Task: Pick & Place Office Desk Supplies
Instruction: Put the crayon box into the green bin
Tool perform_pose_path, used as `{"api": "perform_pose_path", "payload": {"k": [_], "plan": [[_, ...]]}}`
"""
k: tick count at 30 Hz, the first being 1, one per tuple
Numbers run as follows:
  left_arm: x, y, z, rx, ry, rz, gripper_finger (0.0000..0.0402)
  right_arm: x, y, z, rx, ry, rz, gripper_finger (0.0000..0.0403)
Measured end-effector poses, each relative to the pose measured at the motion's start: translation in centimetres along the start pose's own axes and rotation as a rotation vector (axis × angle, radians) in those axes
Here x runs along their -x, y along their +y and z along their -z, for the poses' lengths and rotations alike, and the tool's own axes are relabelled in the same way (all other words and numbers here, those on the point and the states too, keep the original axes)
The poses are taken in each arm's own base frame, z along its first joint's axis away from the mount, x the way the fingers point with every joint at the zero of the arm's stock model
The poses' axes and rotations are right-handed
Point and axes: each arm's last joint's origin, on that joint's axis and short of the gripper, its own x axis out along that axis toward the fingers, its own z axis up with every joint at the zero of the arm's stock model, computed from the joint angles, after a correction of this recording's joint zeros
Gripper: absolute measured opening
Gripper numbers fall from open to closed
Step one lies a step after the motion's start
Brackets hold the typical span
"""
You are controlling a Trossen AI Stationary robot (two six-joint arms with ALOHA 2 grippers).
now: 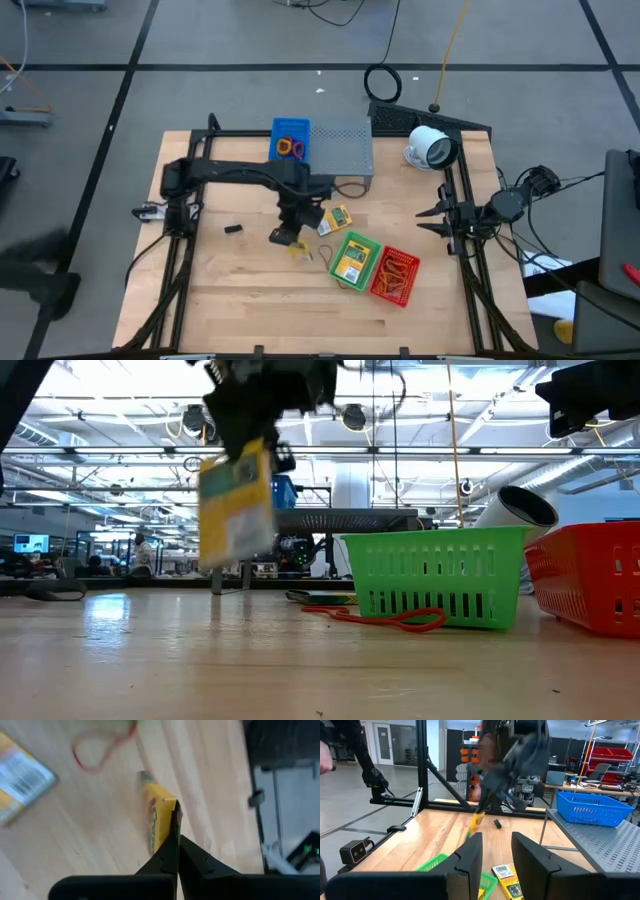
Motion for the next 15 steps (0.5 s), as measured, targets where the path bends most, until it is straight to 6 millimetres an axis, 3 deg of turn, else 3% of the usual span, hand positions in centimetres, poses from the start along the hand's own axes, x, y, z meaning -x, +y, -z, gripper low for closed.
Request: {"api": "perform_pose_path", "payload": {"k": [9,15], "plan": [[4.6,-2.4,-2.1,-0.113,-0.381,0.016,0.0001,0.0,0.0,0.0,0.0,0.0,-0.001,0.0095],[8.5,-3.8,-4.5,-0.204,-0.469,0.009,0.0,0.0,0.0,0.0,0.0,0.0,0.0,0.0095]]}}
